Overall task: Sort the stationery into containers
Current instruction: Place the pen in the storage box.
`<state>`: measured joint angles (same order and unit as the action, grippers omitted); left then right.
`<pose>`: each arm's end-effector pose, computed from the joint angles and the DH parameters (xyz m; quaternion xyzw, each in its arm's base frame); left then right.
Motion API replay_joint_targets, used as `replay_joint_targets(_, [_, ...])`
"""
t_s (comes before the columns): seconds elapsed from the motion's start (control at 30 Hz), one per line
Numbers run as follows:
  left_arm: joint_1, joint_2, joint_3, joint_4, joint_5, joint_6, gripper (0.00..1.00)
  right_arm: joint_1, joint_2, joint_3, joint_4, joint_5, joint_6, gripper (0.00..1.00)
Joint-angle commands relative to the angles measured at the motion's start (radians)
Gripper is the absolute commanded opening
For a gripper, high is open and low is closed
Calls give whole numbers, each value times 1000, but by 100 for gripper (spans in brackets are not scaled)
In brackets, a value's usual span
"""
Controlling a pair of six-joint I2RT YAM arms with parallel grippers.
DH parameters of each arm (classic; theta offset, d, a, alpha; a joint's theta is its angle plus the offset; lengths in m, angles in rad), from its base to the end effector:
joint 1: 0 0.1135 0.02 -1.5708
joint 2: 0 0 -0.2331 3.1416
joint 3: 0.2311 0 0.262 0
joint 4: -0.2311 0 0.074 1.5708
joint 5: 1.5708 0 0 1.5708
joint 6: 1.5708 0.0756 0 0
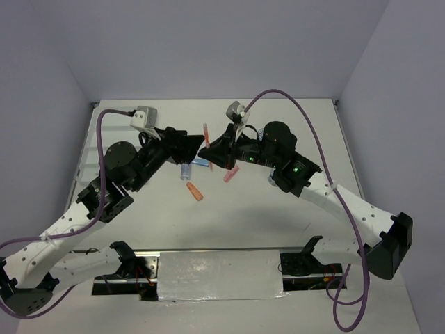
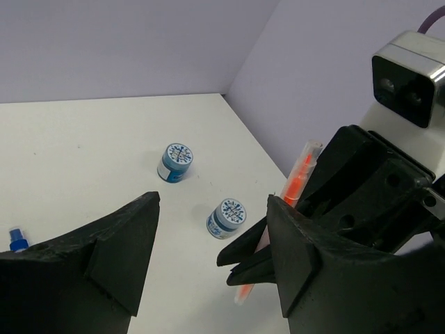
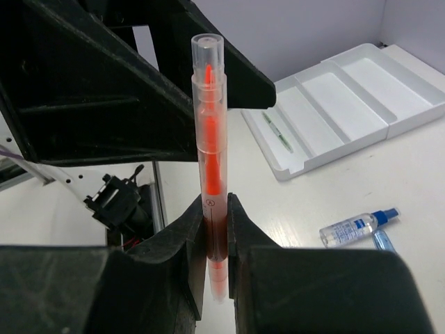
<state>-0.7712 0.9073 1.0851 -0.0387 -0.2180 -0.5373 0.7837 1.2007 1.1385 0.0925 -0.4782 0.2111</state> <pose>0.2001 -0.1717 0.4218 -0.0054 0.6575 -0.3998 0.6386 0.2127 0.2611 0.3791 -0.3541 0.6010 0.4776 0.5341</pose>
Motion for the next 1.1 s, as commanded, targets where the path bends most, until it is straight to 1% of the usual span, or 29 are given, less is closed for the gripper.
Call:
replay_joint_targets(0.0, [-2, -1, 18, 61, 72, 39, 74, 15, -9, -3, 70, 4, -6, 0])
replay_joint_targets(0.17, [-2, -39, -45, 164, 199, 63, 70, 22, 11, -2, 53, 33, 14, 0])
replay_joint_targets(0.23, [-2, -39, -45, 166, 210, 74, 67, 23, 11, -5, 50, 59, 30, 0])
replay_joint_targets(0.3, [-2, -36, -36, 148, 184, 83, 66, 23, -3, -17, 49, 174, 71, 0])
replay_joint_targets(0.33, [-2, -38, -34, 135, 178, 86, 66, 20, -10, -23, 49, 261, 98, 0])
replay_joint_targets(0.4, [-2, -42, -37, 132, 167, 91, 67, 12, -16, -29, 56, 282, 114, 0])
replay_joint_targets(0.47, [-2, -45, -42, 135, 178, 99, 70, 11, -9, -22, 61, 241, 109, 0])
replay_joint_targets(0.53, [-2, -47, -45, 148, 189, 102, 70, 14, 11, -11, 72, 190, 106, 0])
replay_joint_targets(0.57, [-2, -42, -44, 149, 189, 100, 70, 18, 17, -8, 85, 141, 102, 0])
replay_joint_targets(0.67, [0, -30, -36, 145, 175, 106, 69, 37, 16, -28, 122, 75, 73, 0])
replay_joint_targets(0.73, [-2, -13, -25, 137, 166, 112, 69, 51, 17, -23, 116, 70, 53, 0])
replay_joint_targets(0.77, [-2, -10, -22, 132, 163, 112, 68, 54, 28, -5, 87, 63, 45, 0])
replay_joint_targets(0.9, [0, 13, -21, 151, 183, 109, 65, 74, 48, 20, 55, 46, 17, 0])
replay_joint_targets(1.0, [3, 28, -11, 154, 186, 106, 57, 86, 53, 24, 50, 39, 8, 0])
replay_joint_targets(1.03, [6, 36, -10, 152, 187, 106, 48, 88, 53, 24, 49, 41, 4, 0])
replay_joint_targets(1.07, [6, 39, -8, 152, 190, 105, 42, 88, 54, 24, 46, 39, 1, 0])
